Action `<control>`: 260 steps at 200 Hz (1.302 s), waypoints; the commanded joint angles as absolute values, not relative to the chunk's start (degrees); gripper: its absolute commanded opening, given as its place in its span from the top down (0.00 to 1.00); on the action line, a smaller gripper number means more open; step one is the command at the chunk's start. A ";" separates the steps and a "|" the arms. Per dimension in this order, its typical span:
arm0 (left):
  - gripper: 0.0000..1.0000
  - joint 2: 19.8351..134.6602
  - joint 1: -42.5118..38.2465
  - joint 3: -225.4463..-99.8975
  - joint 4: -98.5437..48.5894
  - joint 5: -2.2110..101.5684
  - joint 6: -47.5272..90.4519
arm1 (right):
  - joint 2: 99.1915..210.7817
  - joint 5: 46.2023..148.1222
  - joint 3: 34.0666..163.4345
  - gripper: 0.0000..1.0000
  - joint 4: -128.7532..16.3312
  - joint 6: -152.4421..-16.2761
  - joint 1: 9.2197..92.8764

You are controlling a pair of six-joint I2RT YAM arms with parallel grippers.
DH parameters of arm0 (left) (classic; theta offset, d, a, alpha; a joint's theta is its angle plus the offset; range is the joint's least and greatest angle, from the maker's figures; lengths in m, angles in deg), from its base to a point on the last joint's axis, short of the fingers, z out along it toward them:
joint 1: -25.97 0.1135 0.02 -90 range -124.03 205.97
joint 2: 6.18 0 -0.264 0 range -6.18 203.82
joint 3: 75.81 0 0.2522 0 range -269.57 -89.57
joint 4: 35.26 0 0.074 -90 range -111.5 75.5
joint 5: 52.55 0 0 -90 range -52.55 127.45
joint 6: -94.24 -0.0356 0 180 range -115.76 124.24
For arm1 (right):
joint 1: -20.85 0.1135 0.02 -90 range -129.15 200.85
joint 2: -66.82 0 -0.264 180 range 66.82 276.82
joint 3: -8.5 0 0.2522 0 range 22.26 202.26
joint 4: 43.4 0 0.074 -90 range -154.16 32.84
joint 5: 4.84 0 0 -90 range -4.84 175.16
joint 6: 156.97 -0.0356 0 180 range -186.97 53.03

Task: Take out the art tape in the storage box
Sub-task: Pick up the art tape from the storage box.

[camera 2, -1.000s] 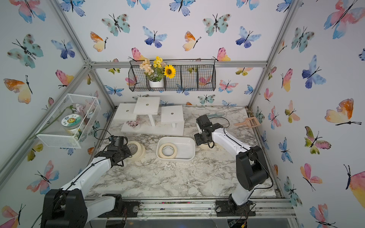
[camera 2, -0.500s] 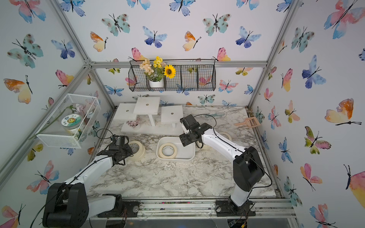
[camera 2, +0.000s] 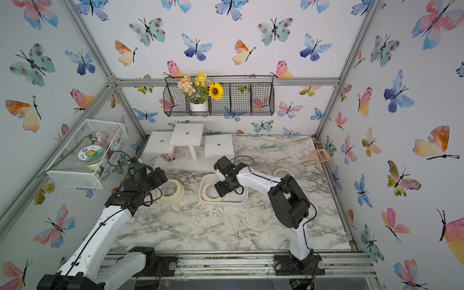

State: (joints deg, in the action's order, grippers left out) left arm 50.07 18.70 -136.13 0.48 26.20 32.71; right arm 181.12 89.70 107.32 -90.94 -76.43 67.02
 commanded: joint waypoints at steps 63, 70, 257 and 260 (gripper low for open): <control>0.01 57.87 7.34 -138.07 1.03 16.86 30.35 | 187.92 86.94 114.01 0.42 -94.17 -78.23 67.88; 0.01 58.10 7.08 -138.06 0.64 16.63 30.27 | 188.09 86.83 114.07 0.44 -94.22 -78.32 67.95; 0.01 61.21 5.62 -139.75 -5.15 16.13 26.28 | 170.40 73.08 117.86 0.98 -107.27 -75.96 55.55; 0.01 61.16 5.60 -139.68 -5.19 16.22 26.23 | 170.29 73.05 117.88 0.98 -107.45 -76.10 54.62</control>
State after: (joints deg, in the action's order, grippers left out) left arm 60.76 6.17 -139.13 -4.30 17.83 27.62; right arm 170.81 77.79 118.11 -102.79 -76.36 61.38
